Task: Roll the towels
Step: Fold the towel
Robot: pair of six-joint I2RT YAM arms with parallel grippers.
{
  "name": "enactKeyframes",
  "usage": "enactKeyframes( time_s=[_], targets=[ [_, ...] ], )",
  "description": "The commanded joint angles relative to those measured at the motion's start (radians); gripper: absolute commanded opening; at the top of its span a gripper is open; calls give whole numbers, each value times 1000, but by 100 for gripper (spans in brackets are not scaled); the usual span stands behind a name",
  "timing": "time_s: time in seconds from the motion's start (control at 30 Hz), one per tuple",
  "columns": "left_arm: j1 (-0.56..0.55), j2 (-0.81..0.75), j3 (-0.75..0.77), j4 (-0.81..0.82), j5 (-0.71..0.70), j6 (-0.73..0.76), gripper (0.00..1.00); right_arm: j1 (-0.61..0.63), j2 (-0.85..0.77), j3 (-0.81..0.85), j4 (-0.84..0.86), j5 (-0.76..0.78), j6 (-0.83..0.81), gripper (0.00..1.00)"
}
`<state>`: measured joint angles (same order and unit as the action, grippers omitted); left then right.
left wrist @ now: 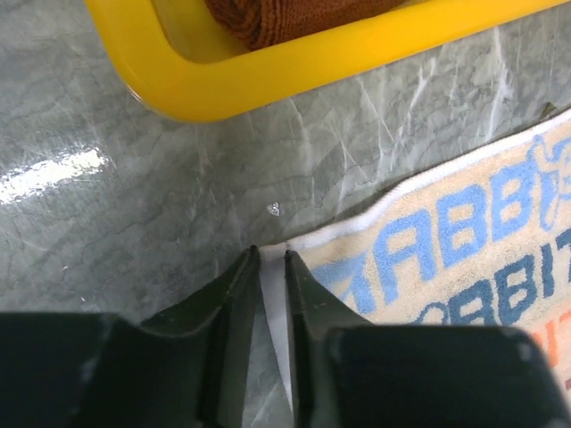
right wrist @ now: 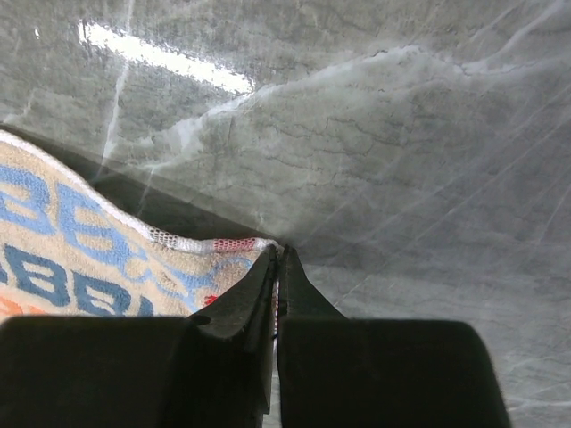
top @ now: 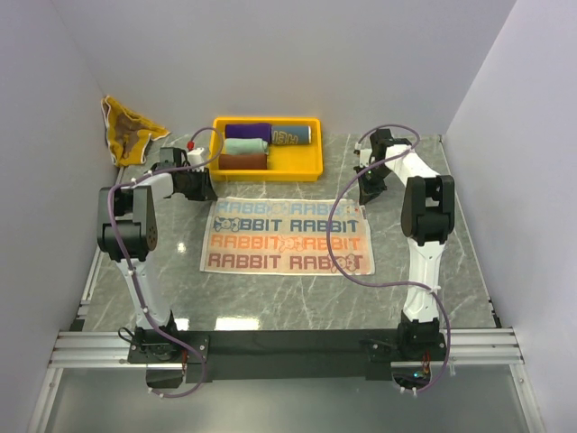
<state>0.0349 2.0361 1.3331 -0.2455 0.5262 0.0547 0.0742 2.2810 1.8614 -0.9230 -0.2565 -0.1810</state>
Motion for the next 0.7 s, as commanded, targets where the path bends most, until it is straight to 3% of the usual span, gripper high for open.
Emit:
enactKeyframes(
  time_s=[0.0,0.2,0.67],
  targets=[
    [-3,16,6,15,3,-13,24,7,-8,30,-28,-18,-15,0],
    [0,-3,20,-11,24,-15,1,7,-34,33,-34,-41,-12,0],
    [30,-165,-8,-18,84,8,0,-10,-141,10,-66,-66,-51,0]
  ],
)
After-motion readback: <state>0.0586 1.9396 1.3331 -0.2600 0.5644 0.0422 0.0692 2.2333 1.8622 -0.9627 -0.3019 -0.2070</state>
